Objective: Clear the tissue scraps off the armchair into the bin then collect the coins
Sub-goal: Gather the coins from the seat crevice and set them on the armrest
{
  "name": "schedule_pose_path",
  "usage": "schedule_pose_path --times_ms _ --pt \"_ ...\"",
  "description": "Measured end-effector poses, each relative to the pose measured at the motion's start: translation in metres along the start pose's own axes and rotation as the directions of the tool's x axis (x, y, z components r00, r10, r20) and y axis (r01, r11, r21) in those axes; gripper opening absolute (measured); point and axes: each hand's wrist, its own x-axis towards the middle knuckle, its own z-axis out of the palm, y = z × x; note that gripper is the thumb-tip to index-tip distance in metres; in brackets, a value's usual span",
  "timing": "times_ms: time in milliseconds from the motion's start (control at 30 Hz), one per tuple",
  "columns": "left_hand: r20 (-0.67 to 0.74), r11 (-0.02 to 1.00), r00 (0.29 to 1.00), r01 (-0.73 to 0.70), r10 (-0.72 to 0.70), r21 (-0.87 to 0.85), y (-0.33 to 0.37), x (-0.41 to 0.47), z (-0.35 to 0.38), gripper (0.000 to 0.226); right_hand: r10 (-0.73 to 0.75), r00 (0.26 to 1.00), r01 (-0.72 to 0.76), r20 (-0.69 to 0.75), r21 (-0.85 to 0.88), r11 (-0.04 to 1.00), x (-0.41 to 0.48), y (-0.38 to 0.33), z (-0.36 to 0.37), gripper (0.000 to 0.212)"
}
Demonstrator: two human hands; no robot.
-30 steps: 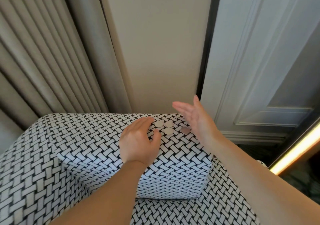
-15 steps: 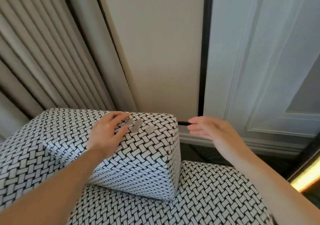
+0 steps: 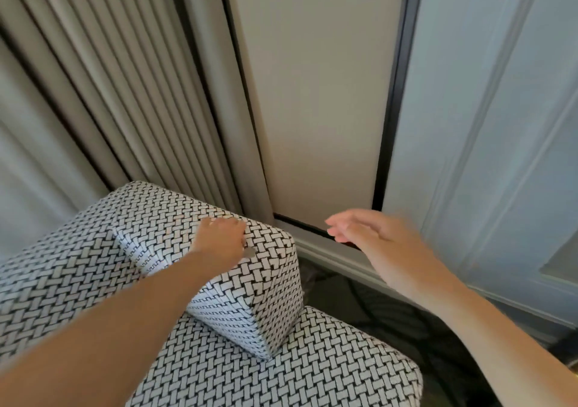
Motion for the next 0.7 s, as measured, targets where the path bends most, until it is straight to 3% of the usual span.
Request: schedule_pose_path --times_ms 100,233,467,700 --pt "-0.134 0.981 0.99 -0.073 0.049 -0.179 0.047 -0.032 -0.044 0.03 -0.027 0.999 0.028 0.017 -0.032 0.999 -0.018 -0.039 -0.033 0.024" --pt "-0.248 0.904 0.968 -0.063 -0.048 -0.423 0.063 -0.074 -0.115 0.033 -0.038 0.997 0.044 0.068 -0.091 0.995 -0.044 -0.085 -0.075 0.024" --pt "-0.07 0.707 0.986 0.059 -0.153 -0.705 0.011 -0.116 -0.199 0.034 -0.02 0.992 0.035 0.124 -0.12 0.992 -0.037 -0.146 -0.119 0.029" --pt "-0.006 0.6 0.997 0.045 -0.083 -0.799 -0.022 -0.144 -0.218 0.029 -0.012 0.98 0.024 0.199 -0.06 0.998 -0.018 -0.185 -0.11 0.026"
